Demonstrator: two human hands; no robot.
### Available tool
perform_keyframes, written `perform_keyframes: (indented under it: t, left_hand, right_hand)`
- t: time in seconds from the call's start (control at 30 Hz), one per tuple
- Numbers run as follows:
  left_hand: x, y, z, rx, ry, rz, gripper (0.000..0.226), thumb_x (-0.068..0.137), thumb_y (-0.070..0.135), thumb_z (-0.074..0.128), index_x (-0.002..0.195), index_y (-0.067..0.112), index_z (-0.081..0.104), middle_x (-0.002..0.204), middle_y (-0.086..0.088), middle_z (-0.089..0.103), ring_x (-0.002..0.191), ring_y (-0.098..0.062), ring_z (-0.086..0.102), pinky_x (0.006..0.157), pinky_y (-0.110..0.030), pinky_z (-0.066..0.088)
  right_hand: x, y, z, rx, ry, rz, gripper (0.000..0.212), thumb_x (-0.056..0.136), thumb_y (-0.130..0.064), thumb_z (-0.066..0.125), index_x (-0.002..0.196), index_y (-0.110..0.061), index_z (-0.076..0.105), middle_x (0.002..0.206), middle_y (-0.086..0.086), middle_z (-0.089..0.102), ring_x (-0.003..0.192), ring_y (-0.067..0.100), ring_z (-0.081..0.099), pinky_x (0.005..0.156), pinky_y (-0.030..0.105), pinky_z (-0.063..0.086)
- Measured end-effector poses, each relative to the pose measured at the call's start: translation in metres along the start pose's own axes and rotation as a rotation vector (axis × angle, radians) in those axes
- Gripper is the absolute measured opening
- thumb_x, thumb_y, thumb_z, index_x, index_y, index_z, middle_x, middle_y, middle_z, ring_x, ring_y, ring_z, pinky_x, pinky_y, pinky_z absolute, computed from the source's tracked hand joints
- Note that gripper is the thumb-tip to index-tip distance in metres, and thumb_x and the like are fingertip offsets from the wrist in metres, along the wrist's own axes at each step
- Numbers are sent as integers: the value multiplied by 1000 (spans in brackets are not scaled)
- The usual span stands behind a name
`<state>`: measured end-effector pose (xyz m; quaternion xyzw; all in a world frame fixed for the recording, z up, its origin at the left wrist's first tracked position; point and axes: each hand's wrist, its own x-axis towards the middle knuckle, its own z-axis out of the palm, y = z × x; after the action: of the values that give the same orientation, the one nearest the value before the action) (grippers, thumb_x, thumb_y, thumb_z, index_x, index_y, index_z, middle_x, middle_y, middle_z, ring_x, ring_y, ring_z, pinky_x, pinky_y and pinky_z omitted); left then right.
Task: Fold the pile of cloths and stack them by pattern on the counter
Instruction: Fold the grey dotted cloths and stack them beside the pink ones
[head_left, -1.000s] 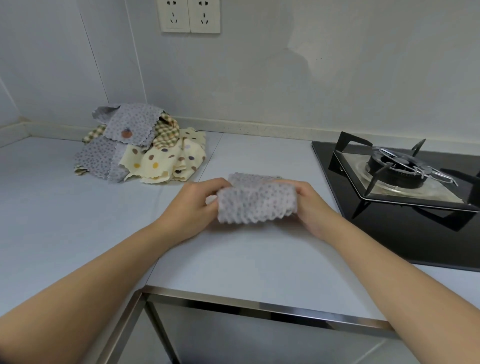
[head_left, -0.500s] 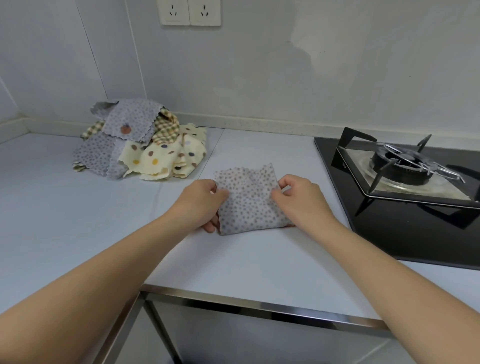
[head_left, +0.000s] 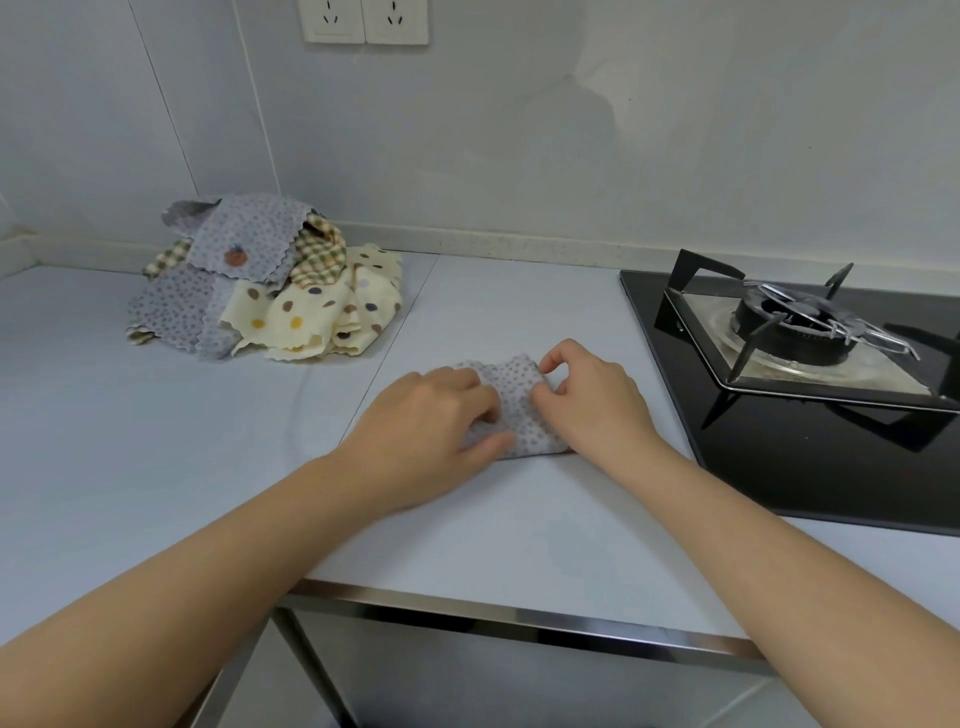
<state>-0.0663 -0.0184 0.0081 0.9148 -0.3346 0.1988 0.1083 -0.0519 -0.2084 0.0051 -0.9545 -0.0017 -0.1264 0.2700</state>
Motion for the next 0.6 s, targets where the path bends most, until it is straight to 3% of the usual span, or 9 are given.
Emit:
perform_keyframes:
  t: [0.1,0.17,0.2,0.27,0.33,0.4,0.47,0.53,0.6]
  left_hand:
    - [0,-1,-6,-171,-35,-67,38,86,58,41,86,27,62,77,9,62,72,-9,57,64,-33,48]
    - [2,-8,-9,-412,45,-239,24,90,45,52,79,26,60,61,7,62,59,-9,59,63,-39,51]
    - [3,-12,-9,-424,101,-298,17,89,38,56,77,27,60,58,7,61,57,-10,58,63,-41,51]
    - [3,-22,-8,-294,136,-362,7,87,36,61,86,29,61,70,12,61,66,-7,56,66,-39,51]
    - [5,-28,-5,-250,-8,-402,34,85,48,61,113,29,57,95,14,56,81,-7,52,74,-32,48]
    - [7,-31,-2,-227,-184,-408,52,83,56,60,125,27,53,103,10,51,93,-10,50,82,-30,44]
    - [9,-30,-3,-181,-266,-384,45,81,57,62,114,27,58,97,10,50,91,-12,50,80,-29,43]
    - [10,-27,-12,-180,-368,-420,33,78,57,66,88,28,55,83,11,50,78,-11,49,66,-26,37]
    - [11,-25,-20,-216,-474,-470,43,74,60,69,73,23,47,72,10,47,65,-9,44,58,-26,32]
  right_hand:
    - [1,4,-5,33,-62,-15,16,87,-35,56,102,-31,55,76,-5,66,79,19,61,69,32,48]
    - [0,7,-9,109,-107,-61,12,86,-35,58,97,-33,56,66,-9,63,69,12,58,64,31,45]
    - [-1,7,-10,154,-124,-92,10,86,-35,59,96,-34,57,61,-11,61,62,8,55,63,30,43]
    - [-1,8,-11,250,-161,-147,9,87,-34,60,95,-34,58,55,-12,59,53,5,48,61,29,41]
    - [-2,7,-10,316,-199,-174,10,86,-32,62,95,-34,59,53,-9,54,52,9,44,61,30,40]
    - [-2,7,-8,307,-210,-159,12,84,-36,64,95,-35,59,53,-8,51,54,12,44,61,32,41]
    - [-2,6,-8,193,-188,-102,18,85,-44,62,100,-35,58,63,-10,58,63,11,53,66,33,43]
    - [-2,6,-11,7,-171,-51,31,84,-55,60,105,-32,57,80,-13,61,81,11,58,70,31,42]
    - [-3,5,-10,-98,-188,-68,35,82,-59,60,100,-30,57,89,-15,56,88,11,56,73,31,42]
